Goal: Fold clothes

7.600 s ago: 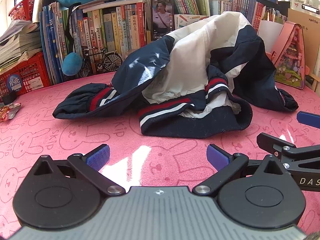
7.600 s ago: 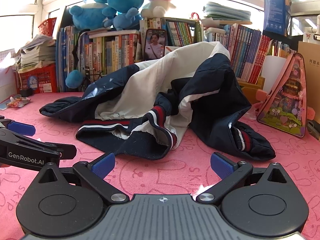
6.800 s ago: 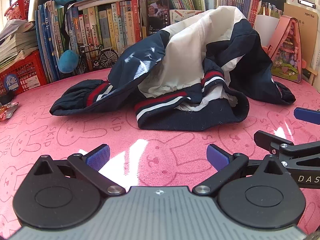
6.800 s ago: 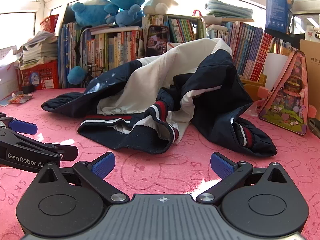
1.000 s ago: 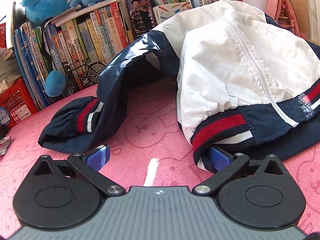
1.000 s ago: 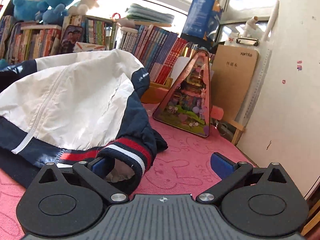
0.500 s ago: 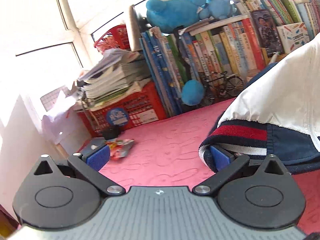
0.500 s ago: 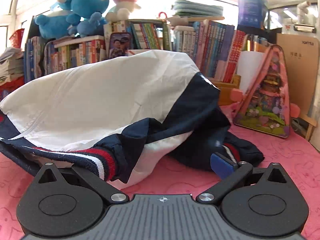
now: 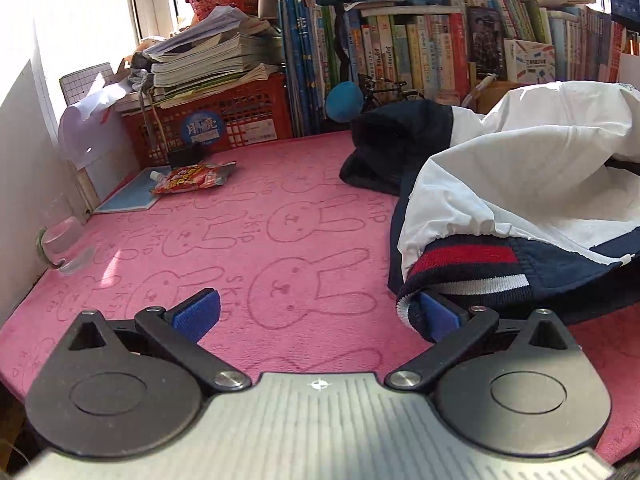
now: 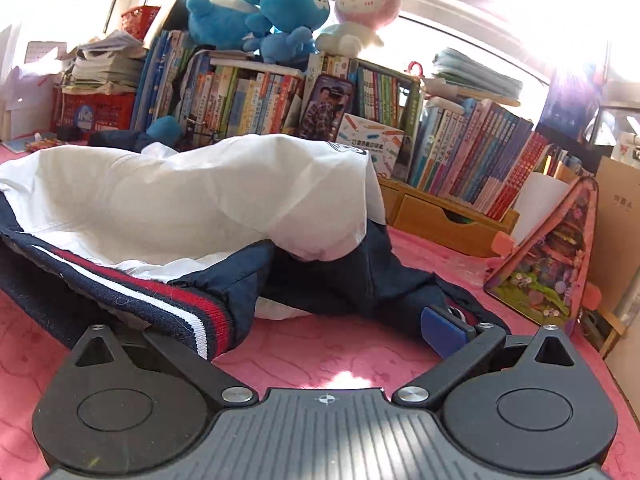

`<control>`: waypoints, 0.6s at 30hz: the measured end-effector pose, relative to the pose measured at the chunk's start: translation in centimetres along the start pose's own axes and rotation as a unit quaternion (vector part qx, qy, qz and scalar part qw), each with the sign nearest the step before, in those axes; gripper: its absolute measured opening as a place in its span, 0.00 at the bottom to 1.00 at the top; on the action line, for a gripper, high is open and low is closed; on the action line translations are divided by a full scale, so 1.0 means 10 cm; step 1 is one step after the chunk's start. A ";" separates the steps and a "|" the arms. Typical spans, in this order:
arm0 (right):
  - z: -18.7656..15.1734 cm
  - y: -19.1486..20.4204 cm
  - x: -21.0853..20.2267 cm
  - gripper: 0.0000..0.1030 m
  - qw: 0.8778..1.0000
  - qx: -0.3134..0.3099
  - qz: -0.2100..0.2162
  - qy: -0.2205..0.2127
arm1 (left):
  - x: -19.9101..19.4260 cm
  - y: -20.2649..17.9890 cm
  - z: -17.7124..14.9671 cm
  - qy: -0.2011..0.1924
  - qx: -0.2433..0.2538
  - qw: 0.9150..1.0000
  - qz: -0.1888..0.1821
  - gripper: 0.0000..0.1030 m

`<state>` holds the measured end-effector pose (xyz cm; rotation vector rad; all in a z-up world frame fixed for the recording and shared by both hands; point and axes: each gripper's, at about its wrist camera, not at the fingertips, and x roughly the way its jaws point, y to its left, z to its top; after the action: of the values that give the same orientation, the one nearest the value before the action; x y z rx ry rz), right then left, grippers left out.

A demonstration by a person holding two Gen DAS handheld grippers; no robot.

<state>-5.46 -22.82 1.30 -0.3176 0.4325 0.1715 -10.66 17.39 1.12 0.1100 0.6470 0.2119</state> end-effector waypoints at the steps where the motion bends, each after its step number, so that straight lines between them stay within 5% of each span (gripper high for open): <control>1: -0.11 -0.15 -0.06 1.00 1.000 0.002 -0.013 0.010 | -0.01 -0.12 -0.03 0.002 0.014 1.000 -0.023 1.00; 4: -0.38 -0.41 -0.11 1.00 0.998 0.013 -0.055 0.039 | -0.03 -0.41 -0.12 0.003 0.053 0.996 -0.067 1.00; 8: -0.62 -0.40 -0.04 1.00 0.995 0.018 -0.075 0.070 | 0.00 -0.48 -0.17 0.008 0.072 0.995 -0.064 1.00; 18: -0.53 0.19 -0.32 1.00 0.995 -0.080 -0.063 0.006 | -0.03 -0.65 -0.25 0.001 0.111 0.993 -0.036 1.00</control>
<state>-10.78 -23.17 -2.41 -0.5029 0.4095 0.0815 -11.37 11.11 -1.72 0.2996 0.6735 0.0698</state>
